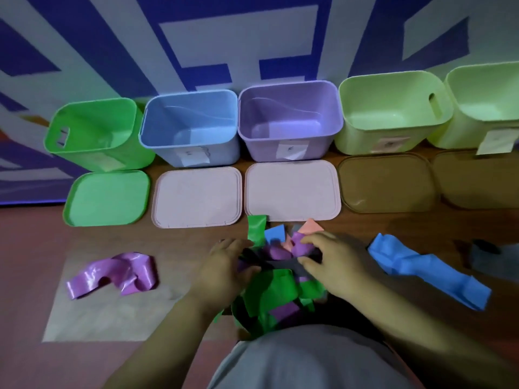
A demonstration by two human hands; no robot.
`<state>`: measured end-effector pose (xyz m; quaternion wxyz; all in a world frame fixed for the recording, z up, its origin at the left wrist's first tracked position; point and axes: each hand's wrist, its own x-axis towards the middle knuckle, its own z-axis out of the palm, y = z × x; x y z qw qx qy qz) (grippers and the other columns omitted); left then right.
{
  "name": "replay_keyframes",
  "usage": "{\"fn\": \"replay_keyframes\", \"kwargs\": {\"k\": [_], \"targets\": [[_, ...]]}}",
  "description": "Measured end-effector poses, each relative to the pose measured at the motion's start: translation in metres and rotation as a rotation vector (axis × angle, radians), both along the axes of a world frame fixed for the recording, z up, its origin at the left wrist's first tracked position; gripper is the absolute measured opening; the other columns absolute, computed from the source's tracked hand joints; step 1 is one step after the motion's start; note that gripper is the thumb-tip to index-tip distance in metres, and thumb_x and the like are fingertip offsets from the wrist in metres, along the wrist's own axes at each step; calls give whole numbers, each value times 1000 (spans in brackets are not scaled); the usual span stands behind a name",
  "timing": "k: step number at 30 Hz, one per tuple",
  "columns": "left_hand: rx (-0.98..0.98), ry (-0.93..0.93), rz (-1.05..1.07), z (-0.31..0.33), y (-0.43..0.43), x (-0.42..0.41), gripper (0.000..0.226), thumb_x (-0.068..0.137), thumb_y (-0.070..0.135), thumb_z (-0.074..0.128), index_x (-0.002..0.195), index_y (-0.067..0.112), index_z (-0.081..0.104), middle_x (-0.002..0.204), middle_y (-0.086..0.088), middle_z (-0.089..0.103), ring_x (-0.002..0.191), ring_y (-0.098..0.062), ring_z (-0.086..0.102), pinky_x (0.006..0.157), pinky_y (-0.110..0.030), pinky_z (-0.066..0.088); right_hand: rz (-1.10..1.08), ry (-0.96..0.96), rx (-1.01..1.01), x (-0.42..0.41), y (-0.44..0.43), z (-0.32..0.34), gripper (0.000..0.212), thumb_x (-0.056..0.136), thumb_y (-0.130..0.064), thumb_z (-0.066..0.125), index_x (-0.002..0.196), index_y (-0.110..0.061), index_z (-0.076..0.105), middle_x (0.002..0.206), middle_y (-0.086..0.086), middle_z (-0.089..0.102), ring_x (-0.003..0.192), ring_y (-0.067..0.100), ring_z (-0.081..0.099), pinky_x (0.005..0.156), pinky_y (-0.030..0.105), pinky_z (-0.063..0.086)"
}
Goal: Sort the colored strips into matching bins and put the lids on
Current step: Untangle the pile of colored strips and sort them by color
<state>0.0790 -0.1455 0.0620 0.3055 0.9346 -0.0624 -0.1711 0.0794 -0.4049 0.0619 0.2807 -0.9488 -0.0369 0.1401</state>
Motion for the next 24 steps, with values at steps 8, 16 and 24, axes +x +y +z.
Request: {"fn": "replay_keyframes", "kwargs": {"k": [8,16,24], "targets": [[-106,26,52,-10,29,25,35,78,33,76,112,32,65,106,11,64,99,-9,60,85,-19,45,42,64,1,57,47,-30,32,83,-25,71,115,-21,67,114,-2,66,104,20,61,87,28,45],[-181,148,-18,-40,29,53,45,80,55,58,120,34,60,112,16,64,107,-5,59,91,-30,51,200,236,-153,93,66,-52,29,85,-20,65,113,-28,67,112,-1,68,97,21,60,79,28,47],[-411,207,76,-38,17,59,49,79,46,68,125,34,59,117,10,68,108,-4,65,97,-36,53,109,277,-4,88,53,5,21,84,-16,71,99,-29,74,89,-9,68,83,11,64,78,31,54]]}}
